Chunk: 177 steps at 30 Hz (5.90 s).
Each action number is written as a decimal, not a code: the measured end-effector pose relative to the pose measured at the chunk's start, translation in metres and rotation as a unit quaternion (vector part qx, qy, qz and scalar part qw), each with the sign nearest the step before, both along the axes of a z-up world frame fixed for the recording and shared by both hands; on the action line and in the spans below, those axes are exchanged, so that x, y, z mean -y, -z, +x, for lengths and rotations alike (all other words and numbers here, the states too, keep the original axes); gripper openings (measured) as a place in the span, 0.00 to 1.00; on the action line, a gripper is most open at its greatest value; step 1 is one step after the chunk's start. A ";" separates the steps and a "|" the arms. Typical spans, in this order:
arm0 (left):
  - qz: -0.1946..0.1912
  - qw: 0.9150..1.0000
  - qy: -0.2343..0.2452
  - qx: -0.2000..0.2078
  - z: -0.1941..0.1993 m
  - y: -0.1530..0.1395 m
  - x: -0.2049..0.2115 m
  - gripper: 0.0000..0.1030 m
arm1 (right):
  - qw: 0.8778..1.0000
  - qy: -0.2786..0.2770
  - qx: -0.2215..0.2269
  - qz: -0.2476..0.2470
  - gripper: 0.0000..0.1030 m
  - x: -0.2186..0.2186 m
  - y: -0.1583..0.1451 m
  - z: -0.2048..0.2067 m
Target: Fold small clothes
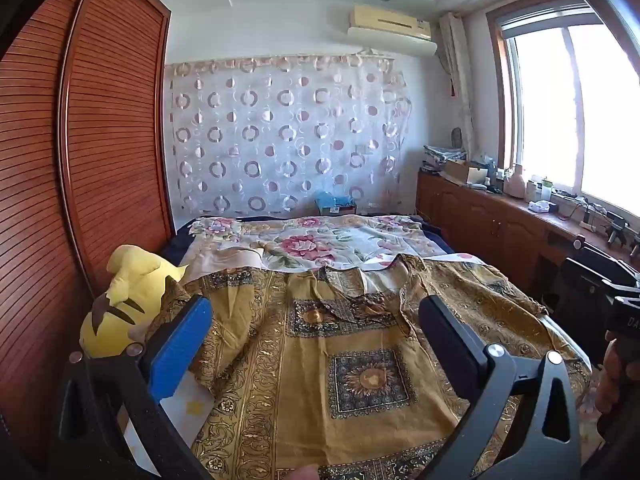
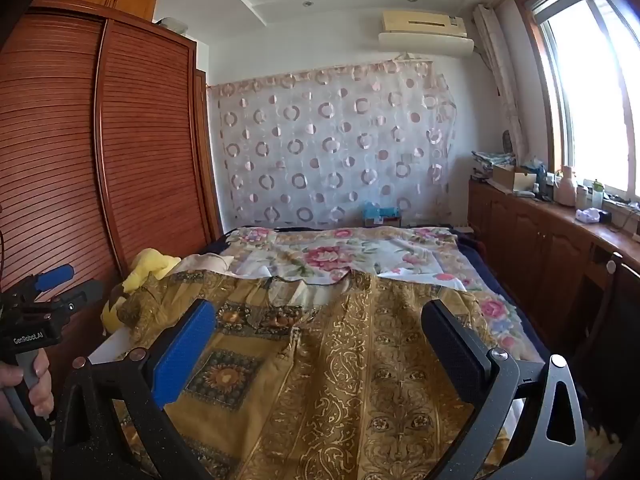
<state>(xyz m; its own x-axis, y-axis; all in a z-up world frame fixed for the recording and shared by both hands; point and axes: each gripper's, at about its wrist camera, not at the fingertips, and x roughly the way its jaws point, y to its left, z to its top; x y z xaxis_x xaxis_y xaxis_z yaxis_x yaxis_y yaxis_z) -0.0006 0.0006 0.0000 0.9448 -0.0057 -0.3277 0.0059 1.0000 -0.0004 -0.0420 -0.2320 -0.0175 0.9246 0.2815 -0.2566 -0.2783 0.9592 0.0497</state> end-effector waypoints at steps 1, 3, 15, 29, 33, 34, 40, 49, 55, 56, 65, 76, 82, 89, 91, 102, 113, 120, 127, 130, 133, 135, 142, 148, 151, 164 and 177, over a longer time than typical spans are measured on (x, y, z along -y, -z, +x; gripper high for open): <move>-0.002 1.000 -0.001 -0.004 0.000 0.000 0.000 1.00 | 1.000 0.000 0.008 0.000 1.00 0.000 0.000 -0.001; 0.000 1.000 -0.003 -0.004 0.001 0.000 -0.001 1.00 | 1.000 0.000 0.007 -0.001 0.99 0.000 0.000 -0.001; -0.001 1.000 -0.003 0.000 -0.003 -0.002 -0.002 1.00 | 1.000 -0.002 0.002 -0.010 1.00 -0.005 0.001 0.001; -0.001 1.000 -0.004 0.002 -0.009 -0.009 -0.006 1.00 | 1.000 -0.001 0.002 -0.006 1.00 -0.003 0.001 0.000; 0.001 1.000 -0.004 0.003 -0.008 -0.008 -0.004 1.00 | 1.000 -0.001 0.002 -0.005 0.99 -0.002 0.001 0.000; 0.001 1.000 -0.004 0.003 -0.008 -0.008 -0.004 1.00 | 1.000 -0.002 0.002 -0.005 0.99 -0.002 0.001 0.001; 0.001 1.000 -0.004 0.004 -0.008 -0.008 -0.004 1.00 | 1.000 -0.003 0.000 -0.004 0.99 -0.001 0.002 0.001; 0.002 1.000 -0.004 0.004 -0.010 -0.009 -0.004 1.00 | 1.000 -0.001 0.001 -0.004 0.99 -0.002 0.001 0.002; 0.003 1.000 -0.004 0.004 -0.010 -0.008 -0.004 1.00 | 1.000 -0.002 0.001 -0.004 0.99 -0.001 0.001 0.002; 0.003 1.000 -0.004 0.004 -0.011 -0.009 -0.004 1.00 | 1.000 -0.002 0.001 -0.004 1.00 -0.001 0.001 0.002; 0.003 1.000 -0.004 0.004 -0.010 -0.009 -0.004 1.00 | 1.000 -0.002 0.001 -0.003 0.99 -0.002 0.001 0.003; 0.004 1.000 -0.004 0.004 -0.010 -0.008 -0.003 1.00 | 1.000 -0.003 0.001 -0.003 0.99 -0.002 0.000 0.002; 0.004 1.000 -0.005 0.004 -0.010 -0.010 -0.007 1.00 | 1.000 -0.003 0.001 -0.003 0.99 -0.002 0.001 0.002; 0.003 1.000 -0.004 0.004 -0.013 -0.011 -0.009 1.00 | 1.000 -0.003 0.000 -0.002 0.99 -0.001 0.001 0.002; 0.003 1.000 -0.005 0.004 -0.011 -0.010 -0.008 1.00 | 1.000 -0.003 -0.001 -0.001 1.00 0.000 0.001 0.002; -0.001 1.000 -0.002 -0.001 -0.014 -0.007 -0.013 1.00 | 1.000 -0.002 0.001 -0.003 1.00 0.000 0.001 0.002; -0.003 0.997 0.006 -0.074 0.018 0.042 -0.040 1.00 | 0.999 -0.040 -0.035 -0.014 0.99 -0.012 0.024 0.026; -0.018 0.994 -0.003 -0.109 0.032 0.067 -0.067 1.00 | 0.995 -0.065 -0.066 -0.028 0.99 -0.026 0.031 0.050; -0.040 0.989 -0.015 -0.139 0.046 0.079 -0.107 0.93 | 0.990 -0.087 -0.099 -0.040 0.99 -0.030 0.036 0.070; -0.046 0.988 -0.021 -0.146 0.053 0.081 -0.124 0.91 | 0.987 -0.099 -0.116 -0.044 0.99 -0.033 0.039 0.074; -0.058 0.986 -0.027 -0.154 0.063 0.084 -0.142 0.90 | 0.985 -0.109 -0.125 -0.053 0.99 -0.038 0.043 0.078; -0.064 0.984 -0.030 -0.162 0.072 0.085 -0.153 0.87 | 0.983 -0.117 -0.132 -0.057 0.99 -0.039 0.042 0.079; -0.065 0.978 -0.055 -0.189 0.103 0.096 -0.191 0.78 | 0.978 -0.130 -0.133 -0.097 0.99 -0.041 0.038 0.080; -0.074 0.970 -0.049 -0.225 0.126 0.114 -0.216 0.78 | 0.977 -0.130 -0.132 -0.105 0.99 -0.037 0.038 0.076; -0.088 0.966 -0.041 -0.238 0.134 0.122 -0.221 0.71 | 0.978 -0.129 -0.131 -0.102 0.99 -0.036 0.036 0.077; -0.043 0.980 -0.012 -0.195 0.118 0.098 -0.196 0.07 | 0.979 -0.130 -0.128 -0.093 0.99 -0.048 0.042 0.079; -0.012 0.986 0.083 -0.146 0.141 0.034 -0.116 0.05 | 0.979 -0.132 -0.144 -0.060 0.99 -0.036 0.042 0.088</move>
<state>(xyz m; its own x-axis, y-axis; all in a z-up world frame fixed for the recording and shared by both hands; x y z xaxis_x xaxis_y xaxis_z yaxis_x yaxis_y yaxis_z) 0.1400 0.1170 -0.0341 0.7956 -0.1636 -0.5834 0.1660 0.9849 -0.0497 0.0461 -0.1958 -0.0596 0.7082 0.4520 -0.5423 -0.5075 0.8600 0.0540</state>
